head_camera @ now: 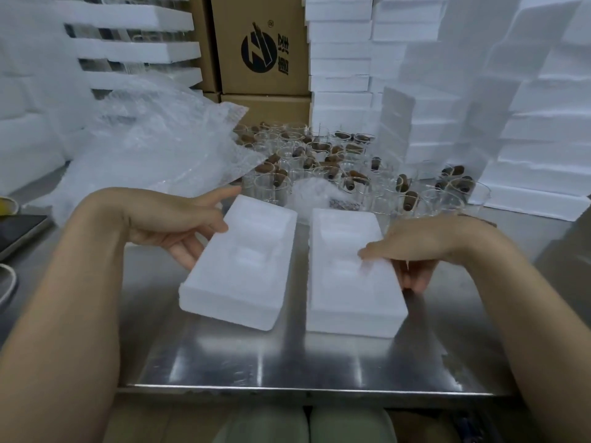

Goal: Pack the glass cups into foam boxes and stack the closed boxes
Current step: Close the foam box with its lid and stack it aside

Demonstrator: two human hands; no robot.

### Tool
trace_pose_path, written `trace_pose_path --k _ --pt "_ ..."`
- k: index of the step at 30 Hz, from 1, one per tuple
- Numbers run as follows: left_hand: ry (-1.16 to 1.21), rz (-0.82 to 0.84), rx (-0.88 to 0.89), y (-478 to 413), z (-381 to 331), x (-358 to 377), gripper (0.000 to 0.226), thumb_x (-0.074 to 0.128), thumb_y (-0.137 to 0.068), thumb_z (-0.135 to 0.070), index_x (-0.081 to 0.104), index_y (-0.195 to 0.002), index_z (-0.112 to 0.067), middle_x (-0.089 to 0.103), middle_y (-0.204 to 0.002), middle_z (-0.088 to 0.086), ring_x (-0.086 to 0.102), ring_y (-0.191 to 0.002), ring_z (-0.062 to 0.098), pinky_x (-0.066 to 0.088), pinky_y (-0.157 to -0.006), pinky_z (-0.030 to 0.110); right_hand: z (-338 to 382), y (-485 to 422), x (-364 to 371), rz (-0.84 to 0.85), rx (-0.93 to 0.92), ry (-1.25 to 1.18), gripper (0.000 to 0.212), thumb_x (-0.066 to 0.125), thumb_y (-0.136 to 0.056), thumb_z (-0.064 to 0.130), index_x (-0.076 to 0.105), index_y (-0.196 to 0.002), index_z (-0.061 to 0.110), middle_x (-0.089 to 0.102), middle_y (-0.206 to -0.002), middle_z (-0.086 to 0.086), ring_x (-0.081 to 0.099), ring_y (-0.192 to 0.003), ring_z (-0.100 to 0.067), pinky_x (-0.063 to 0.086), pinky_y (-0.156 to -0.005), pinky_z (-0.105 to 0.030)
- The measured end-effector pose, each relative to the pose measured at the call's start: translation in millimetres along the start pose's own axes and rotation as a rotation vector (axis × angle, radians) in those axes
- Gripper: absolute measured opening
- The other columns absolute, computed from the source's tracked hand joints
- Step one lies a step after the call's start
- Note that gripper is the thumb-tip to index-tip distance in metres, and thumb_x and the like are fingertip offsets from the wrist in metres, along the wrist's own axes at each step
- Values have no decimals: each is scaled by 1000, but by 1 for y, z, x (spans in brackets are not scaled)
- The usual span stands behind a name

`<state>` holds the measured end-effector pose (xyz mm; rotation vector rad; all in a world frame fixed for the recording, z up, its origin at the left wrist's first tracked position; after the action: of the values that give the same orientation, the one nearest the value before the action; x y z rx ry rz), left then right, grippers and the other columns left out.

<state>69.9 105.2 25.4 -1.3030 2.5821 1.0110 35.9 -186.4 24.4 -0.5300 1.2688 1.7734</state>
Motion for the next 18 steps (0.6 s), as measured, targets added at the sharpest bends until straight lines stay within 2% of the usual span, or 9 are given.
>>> trace_pose_path --k 2,4,6,7,8,9,11,13,18 --pt "-32 27 -27 0 3 3 77 51 -95 -18 8 -130 -71 73 -109 8 71 -93 36 59 -66 31 3 5 -13 -101 -20 16 75 43 -86 70 71 -49 12 64 -50 -6 58 -40 -14 48 -45 -19" --pt "-55 42 -34 1 3 6 62 56 -92 -22 27 -114 -73 73 -107 9 71 -91 37 59 -67 27 15 12 -47 -394 -148 -42 73 44 -87 69 63 -39 17 58 -42 0 51 -34 -7 43 -47 -20" --pt "-67 48 -41 1 2 8 50 63 -86 -26 41 -103 -67 73 -103 15 71 -89 38 59 -67 27 38 19 -81 -753 -353 -78 53 58 -90 49 65 -50 16 56 -47 3 48 -40 -6 40 -54 -25" --pt "-71 48 -48 0 2 9 46 65 -85 -27 44 -103 -63 73 -102 18 71 -89 39 59 -68 27 53 17 -88 -832 -448 -25 36 62 -90 38 69 -64 15 59 -59 4 49 -50 -5 41 -59 -27" --pt "-76 51 -56 -1 2 11 43 65 -85 -27 45 -104 -60 72 -102 20 71 -89 39 60 -70 28 70 11 -87 -821 -505 82 18 65 -89 29 72 -81 14 63 -76 4 51 -63 -5 42 -65 -27" --pt "-80 52 -63 -3 2 13 42 65 -86 -26 46 -106 -57 72 -102 21 71 -89 39 60 -72 29 84 2 -81 -763 -538 207 16 66 -88 24 72 -100 16 65 -93 3 52 -76 -7 41 -72 -26" --pt "-73 28 -60 -7 3 14 43 64 -87 -23 46 -116 -49 71 -106 20 71 -91 37 60 -72 29 92 -23 -72 -599 -496 329 36 69 -86 20 66 -122 19 64 -116 -1 52 -92 -10 39 -80 -24" --pt "-56 -21 -42 -10 3 10 45 65 -88 -20 46 -123 -40 71 -107 17 72 -90 33 59 -68 27 90 -38 -66 -541 -464 324 36 69 -86 15 67 -121 21 65 -121 -1 54 -92 -11 39 -80 -24" --pt "-49 -59 -44 -16 1 8 37 63 -89 -21 47 -121 -30 73 -97 16 73 -84 33 59 -64 27 89 -49 -62 -620 -506 289 26 68 -87 12 70 -113 16 66 -122 -3 56 -98 -14 40 -82 -24"
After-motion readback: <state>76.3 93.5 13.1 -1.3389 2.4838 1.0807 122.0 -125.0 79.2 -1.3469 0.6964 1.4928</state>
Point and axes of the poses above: each hand's wrist, its own y-axis away from the middle knuckle, its own x-axis out of the palm, z = x × y, the point moved 8 cm from there along -y, towards the middle knuckle
